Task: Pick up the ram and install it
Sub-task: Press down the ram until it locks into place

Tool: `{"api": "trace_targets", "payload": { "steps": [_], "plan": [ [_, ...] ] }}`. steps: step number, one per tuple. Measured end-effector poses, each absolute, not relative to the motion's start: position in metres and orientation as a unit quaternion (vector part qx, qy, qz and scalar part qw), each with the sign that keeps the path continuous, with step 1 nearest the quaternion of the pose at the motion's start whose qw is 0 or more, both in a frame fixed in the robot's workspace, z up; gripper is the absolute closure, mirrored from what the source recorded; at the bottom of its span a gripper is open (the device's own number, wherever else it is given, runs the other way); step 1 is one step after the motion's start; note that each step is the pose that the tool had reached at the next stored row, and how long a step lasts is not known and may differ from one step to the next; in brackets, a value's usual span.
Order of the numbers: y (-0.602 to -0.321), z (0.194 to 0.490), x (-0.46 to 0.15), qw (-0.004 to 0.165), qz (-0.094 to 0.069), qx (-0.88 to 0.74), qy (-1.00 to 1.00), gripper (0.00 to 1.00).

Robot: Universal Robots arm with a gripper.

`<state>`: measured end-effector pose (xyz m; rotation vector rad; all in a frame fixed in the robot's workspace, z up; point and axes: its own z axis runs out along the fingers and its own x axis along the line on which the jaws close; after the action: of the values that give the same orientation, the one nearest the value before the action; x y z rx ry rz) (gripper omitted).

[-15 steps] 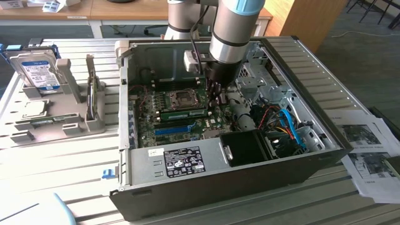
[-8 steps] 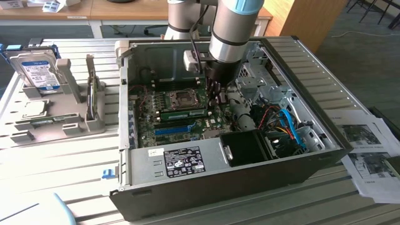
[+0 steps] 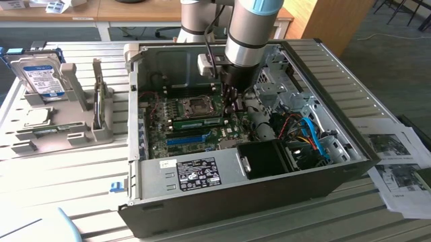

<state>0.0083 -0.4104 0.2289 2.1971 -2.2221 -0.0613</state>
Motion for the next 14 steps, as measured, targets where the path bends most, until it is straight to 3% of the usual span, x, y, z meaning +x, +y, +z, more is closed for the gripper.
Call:
{"api": "trace_targets", "payload": {
  "steps": [14],
  "plan": [
    [-0.4104,0.2252,0.0083,0.008,-0.020,0.703,-0.711,0.91]
  ]
}}
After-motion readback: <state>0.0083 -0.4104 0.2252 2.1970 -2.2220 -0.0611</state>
